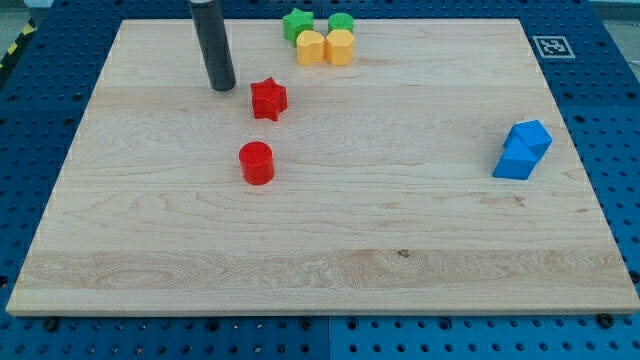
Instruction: Push the red star towards the yellow heart
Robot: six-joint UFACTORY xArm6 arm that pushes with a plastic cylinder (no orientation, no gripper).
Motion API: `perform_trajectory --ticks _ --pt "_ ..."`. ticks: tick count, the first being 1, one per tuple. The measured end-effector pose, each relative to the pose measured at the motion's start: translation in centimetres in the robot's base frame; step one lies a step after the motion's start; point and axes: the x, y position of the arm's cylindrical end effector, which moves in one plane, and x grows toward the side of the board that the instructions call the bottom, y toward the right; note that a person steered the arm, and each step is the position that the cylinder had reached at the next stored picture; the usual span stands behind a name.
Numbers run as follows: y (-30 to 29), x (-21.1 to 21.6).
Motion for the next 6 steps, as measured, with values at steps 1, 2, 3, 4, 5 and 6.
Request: perform_trajectory --ticks 1,2,3,4,5,6 --pt "0.1 5.0" --pt "2.9 6.1" --pt "6.1 1.4" --pt "5.9 -3.0" --pt "5.4 0.2" --pt "6.6 4.4"
